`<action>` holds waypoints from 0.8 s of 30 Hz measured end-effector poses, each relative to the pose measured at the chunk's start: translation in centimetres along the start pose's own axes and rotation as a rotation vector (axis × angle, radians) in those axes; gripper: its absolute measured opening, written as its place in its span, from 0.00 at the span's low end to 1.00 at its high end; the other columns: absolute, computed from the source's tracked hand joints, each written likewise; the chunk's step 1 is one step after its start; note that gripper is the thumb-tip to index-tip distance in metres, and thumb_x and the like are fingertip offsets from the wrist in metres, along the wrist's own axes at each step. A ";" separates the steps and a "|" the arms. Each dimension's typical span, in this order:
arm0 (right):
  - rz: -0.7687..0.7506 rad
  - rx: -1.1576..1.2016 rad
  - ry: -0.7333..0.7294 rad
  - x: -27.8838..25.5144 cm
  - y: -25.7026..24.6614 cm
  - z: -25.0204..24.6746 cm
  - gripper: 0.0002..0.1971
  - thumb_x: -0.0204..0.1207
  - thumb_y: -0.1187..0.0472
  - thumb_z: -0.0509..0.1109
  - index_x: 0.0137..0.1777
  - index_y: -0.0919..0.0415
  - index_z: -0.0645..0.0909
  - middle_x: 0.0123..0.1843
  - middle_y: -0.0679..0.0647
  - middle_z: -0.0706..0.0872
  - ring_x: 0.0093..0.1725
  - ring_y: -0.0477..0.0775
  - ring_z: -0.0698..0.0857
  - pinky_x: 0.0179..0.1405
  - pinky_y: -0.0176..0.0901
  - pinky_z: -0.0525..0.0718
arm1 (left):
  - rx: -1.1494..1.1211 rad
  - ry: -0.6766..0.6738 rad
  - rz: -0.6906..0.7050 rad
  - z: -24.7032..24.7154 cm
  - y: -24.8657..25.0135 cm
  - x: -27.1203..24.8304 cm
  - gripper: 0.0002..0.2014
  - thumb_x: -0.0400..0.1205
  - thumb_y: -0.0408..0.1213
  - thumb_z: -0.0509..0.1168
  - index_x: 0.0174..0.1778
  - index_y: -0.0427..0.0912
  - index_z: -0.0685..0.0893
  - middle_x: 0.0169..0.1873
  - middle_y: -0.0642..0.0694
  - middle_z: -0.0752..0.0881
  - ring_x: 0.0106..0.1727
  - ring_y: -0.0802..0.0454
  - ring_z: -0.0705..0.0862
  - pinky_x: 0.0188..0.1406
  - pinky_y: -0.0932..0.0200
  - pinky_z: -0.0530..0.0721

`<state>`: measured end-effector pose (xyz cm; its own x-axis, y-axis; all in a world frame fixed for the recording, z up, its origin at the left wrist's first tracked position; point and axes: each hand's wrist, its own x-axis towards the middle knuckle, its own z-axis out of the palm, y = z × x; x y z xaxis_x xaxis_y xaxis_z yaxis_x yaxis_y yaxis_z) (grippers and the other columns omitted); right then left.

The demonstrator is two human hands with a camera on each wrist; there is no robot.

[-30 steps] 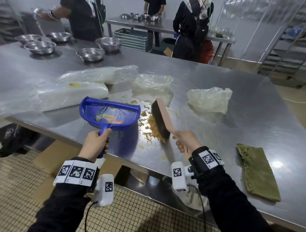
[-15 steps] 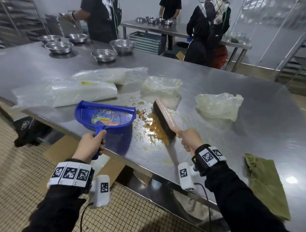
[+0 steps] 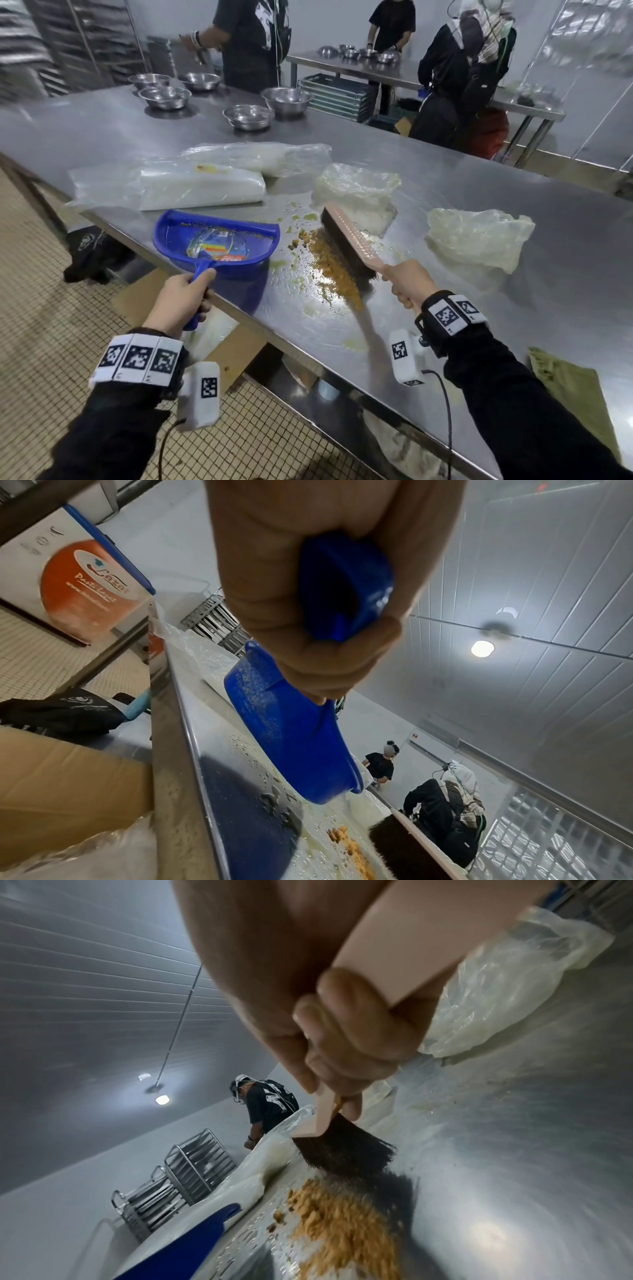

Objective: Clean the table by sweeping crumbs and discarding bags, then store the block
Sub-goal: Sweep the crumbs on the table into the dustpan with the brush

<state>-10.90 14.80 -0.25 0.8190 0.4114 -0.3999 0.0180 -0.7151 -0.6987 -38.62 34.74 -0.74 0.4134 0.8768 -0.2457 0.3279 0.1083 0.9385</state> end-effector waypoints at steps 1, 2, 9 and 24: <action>-0.006 0.012 0.017 0.4 -0.2 -0.3 0.14 0.78 0.53 0.66 0.46 0.66 0.79 0.22 0.54 0.68 0.16 0.50 0.62 0.14 0.31 0.60 | 0.001 0.011 -0.007 -0.1 0.0 0.1 0.11 0.84 0.42 0.60 0.39 0.39 0.77 0.25 0.46 0.74 0.19 0.54 0.69 0.10 0.69 0.67; -0.006 0.024 0.027 0.7 -0.4 -0.5 0.15 0.78 0.52 0.67 0.46 0.67 0.78 0.22 0.54 0.69 0.16 0.50 0.63 0.15 0.32 0.60 | 0.002 0.019 -0.015 -0.2 -0.1 0.3 0.12 0.84 0.42 0.60 0.38 0.40 0.77 0.25 0.46 0.74 0.19 0.54 0.69 0.12 0.68 0.67; -0.007 -0.052 -0.044 2.1 -1.5 0.3 0.19 0.78 0.49 0.66 0.48 0.70 0.80 0.22 0.55 0.70 0.16 0.50 0.64 0.15 0.32 0.60 | -0.026 0.019 -0.037 -0.9 0.4 1.4 0.12 0.84 0.41 0.60 0.35 0.41 0.76 0.26 0.46 0.73 0.16 0.57 0.70 0.12 0.67 0.67; -0.007 -0.358 -0.049 5.1 -4.2 -1.4 0.19 0.83 0.54 0.57 0.52 0.69 0.83 0.28 0.54 0.74 0.23 0.51 0.69 0.24 0.39 0.66 | -0.039 -0.011 -0.091 -2.3 0.5 2.3 0.12 0.85 0.43 0.59 0.41 0.40 0.80 0.25 0.47 0.73 0.14 0.61 0.69 0.08 0.71 0.66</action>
<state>-5.95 19.11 1.50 0.7899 0.4375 -0.4298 0.2305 -0.8612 -0.4530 -39.44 37.87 -0.22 0.3929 0.8574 -0.3324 0.3310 0.2054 0.9210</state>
